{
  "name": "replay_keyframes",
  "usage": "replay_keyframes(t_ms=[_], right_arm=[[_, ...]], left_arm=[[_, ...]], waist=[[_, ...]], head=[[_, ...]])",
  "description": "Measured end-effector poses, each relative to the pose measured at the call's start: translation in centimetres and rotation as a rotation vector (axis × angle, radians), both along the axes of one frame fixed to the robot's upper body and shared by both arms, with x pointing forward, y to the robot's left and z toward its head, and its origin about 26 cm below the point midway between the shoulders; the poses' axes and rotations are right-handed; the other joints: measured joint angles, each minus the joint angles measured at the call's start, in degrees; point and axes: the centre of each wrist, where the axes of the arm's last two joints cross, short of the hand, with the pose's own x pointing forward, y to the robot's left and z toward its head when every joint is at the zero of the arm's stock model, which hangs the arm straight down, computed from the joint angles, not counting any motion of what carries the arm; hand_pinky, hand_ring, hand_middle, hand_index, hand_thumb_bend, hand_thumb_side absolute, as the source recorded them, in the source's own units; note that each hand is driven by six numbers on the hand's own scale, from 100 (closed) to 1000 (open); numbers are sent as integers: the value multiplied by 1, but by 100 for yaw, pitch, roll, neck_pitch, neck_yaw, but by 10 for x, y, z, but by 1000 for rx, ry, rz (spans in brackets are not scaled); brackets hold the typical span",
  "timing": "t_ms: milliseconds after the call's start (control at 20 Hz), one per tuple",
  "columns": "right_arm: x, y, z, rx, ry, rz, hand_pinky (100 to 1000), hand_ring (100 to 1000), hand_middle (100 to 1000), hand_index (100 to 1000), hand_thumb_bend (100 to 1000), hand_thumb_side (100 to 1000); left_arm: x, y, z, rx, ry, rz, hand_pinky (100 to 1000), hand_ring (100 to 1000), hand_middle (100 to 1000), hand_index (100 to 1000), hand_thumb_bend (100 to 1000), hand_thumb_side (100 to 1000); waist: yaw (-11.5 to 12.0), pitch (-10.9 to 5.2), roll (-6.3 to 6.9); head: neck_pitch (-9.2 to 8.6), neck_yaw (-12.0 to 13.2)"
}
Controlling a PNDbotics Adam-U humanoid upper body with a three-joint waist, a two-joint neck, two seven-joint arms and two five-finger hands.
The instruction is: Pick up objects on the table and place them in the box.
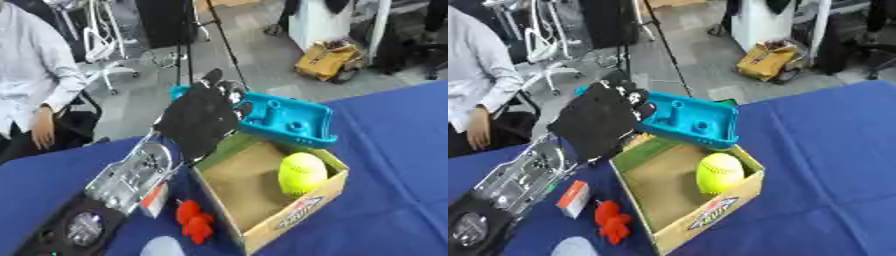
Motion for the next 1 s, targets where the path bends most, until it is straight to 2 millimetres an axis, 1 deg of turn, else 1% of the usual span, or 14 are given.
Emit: replay_keyframes(t_ms=[650,800,1000], right_arm=[[1,1,1,-1,-3,5,872,767,508,593,100,418],[1,1,1,-1,-3,5,871,767,509,593,100,419],[1,1,1,-1,-3,6,871,767,509,593,100,420]], left_arm=[[18,-5,-24,45,27,39,771,531,523,684,127,100],[22,-5,-28,51,39,48,773,539,537,691,152,100],[28,-6,-36,65,59,65,781,562,563,732,238,100]], waist=[[-15,20,-5],[-18,30,-10],[-39,39,-18]], head=[[-42,19],[-42,39],[-43,60]])
